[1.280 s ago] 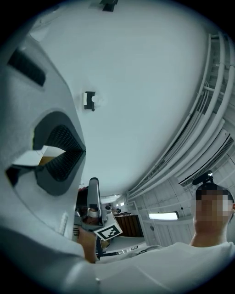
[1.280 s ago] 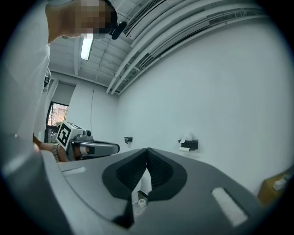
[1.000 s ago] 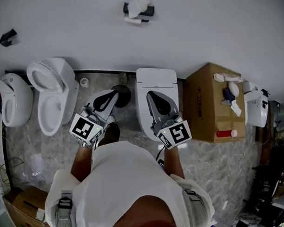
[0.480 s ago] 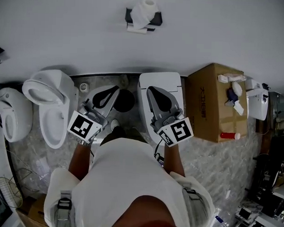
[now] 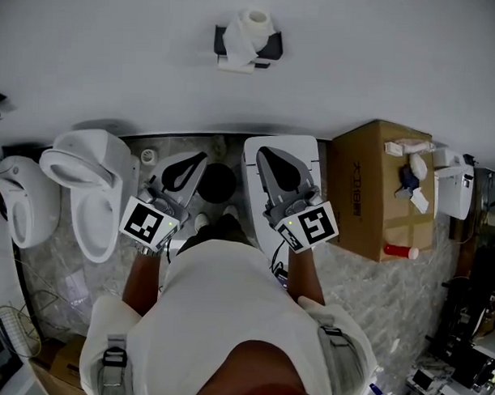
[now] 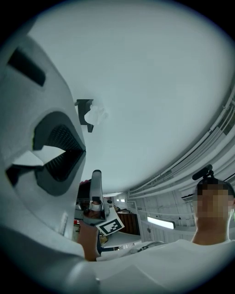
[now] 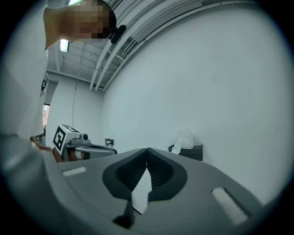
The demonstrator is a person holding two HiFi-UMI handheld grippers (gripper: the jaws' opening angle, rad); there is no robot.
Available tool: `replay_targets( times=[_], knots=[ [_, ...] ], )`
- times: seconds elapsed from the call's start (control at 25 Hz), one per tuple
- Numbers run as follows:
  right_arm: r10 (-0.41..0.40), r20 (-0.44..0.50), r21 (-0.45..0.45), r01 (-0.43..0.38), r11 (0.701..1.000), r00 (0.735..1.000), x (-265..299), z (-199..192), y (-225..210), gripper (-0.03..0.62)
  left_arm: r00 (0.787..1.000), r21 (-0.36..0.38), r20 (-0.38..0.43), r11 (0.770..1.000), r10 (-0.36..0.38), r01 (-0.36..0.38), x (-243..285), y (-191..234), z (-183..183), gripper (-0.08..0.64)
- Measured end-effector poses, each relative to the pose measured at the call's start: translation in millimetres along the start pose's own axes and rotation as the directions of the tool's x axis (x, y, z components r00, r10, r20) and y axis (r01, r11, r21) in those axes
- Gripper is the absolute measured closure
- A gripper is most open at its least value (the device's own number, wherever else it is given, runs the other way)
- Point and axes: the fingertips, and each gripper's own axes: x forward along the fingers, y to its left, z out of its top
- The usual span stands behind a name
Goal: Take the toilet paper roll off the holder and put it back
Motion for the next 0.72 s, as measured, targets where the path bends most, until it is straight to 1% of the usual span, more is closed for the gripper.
replay_targets(
  times=[0.2, 0.28, 0.4, 0.48, 0.6, 0.72],
  knots=[
    [-0.007, 0.007, -0.010, 0.007, 1.000, 1.000, 13, 5, -25, 0.587, 1.000, -0.011, -0.017, 1.000, 0.002, -0.003, 20, 11, -6, 0.563],
    [-0.018, 0.012, -0.031, 0.018, 0.999, 1.000, 24, 12, -38, 0.526, 0.999, -0.021, -0.035, 1.000, 0.000, 0.000, 27, 16, -13, 0.563],
    [-0.032, 0.027, -0.077, 0.034, 0.996, 0.999, 52, 27, -63, 0.385, 0.999, -0.056, -0.035, 0.998, -0.003, 0.002, 36, 20, -20, 0.563],
    [-0.039, 0.018, -0.120, 0.040, 0.992, 0.999, 79, 31, -82, 0.313, 0.998, -0.070, -0.058, 0.998, -0.015, 0.011, 40, 24, -34, 0.563],
    [-0.055, -0.008, -0.180, 0.052, 0.982, 0.998, 119, 32, -109, 0.248, 0.997, -0.109, -0.075, 0.994, -0.023, 0.015, 48, 31, -49, 0.563],
    [-0.071, -0.030, -0.214, 0.063, 0.975, 0.997, 151, 28, -131, 0.230, 0.996, -0.144, -0.089, 0.989, -0.025, 0.012, 52, 33, -64, 0.563]
  ],
)
